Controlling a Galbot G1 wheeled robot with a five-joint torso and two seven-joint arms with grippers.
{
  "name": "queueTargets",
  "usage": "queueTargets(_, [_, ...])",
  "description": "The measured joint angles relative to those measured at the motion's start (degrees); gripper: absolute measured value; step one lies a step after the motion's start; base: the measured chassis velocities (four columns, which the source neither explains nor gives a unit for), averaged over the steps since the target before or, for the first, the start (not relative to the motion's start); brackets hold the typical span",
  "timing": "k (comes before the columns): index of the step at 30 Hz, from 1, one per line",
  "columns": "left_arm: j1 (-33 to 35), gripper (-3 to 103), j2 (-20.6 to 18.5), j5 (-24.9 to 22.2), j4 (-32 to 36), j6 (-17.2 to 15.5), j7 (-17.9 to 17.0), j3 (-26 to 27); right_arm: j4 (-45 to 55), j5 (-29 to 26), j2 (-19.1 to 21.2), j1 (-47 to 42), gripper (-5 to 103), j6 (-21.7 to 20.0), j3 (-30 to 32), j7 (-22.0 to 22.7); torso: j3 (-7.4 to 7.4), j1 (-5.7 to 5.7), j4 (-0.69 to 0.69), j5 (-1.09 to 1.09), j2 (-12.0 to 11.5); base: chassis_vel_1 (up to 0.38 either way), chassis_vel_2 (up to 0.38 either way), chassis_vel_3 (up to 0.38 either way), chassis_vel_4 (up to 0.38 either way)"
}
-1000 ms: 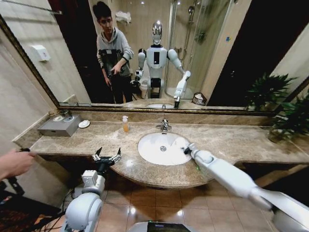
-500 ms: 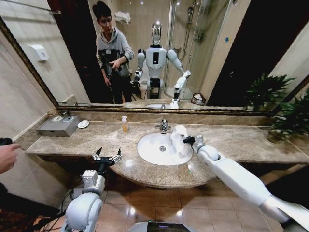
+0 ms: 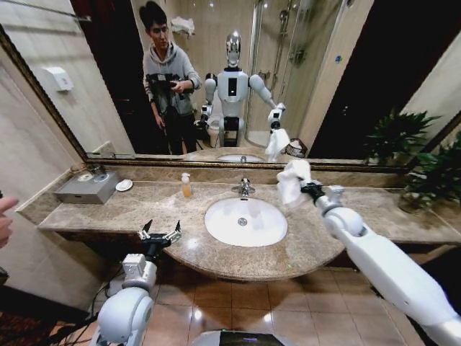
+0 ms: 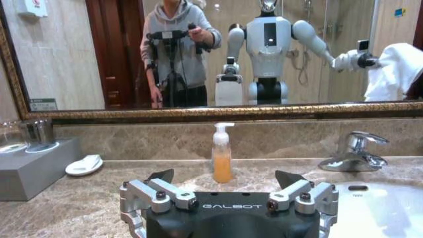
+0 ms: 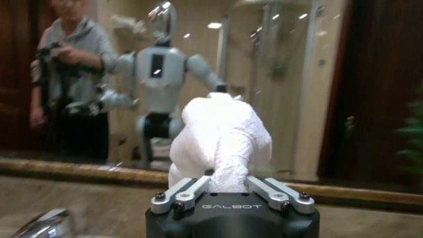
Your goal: Pick up the towel from the sink counter and wipe the mirror surface.
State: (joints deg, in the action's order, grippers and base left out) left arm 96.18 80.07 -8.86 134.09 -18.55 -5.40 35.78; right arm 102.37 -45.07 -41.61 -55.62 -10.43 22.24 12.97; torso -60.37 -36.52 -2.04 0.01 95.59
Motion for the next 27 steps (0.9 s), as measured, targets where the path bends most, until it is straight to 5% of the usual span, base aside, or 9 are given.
queueTargets(6, [0.0,100,0.0,0.0,0.0,0.0,0.0,0.0,8.0,1.5,-2.0,-14.7,9,2.0,15.0,-1.7,0.01,0.01,-0.02,-0.01,0.0,0.0,0.0,0.0,0.0])
queueTargets(14, [0.0,100,0.0,0.0,0.0,0.0,0.0,0.0,13.8,5.1,-6.9,-28.9,9,5.8,26.5,-5.1,0.01,0.01,-0.02,-0.02,0.0,0.0,0.0,0.0,0.0])
queueTargets(22, [0.0,100,0.0,0.0,0.0,0.0,0.0,0.0,18.8,7.4,-12.5,-39.2,9,9.3,31.0,-6.9,0.01,0.01,-0.01,-0.03,0.0,0.0,0.0,0.0,0.0])
queueTargets(27, [0.0,100,0.0,0.0,0.0,0.0,0.0,0.0,21.3,11.4,-16.1,-44.3,9,12.0,27.8,-7.0,0.01,0.01,0.01,-0.02,0.0,0.0,0.0,0.0,0.0])
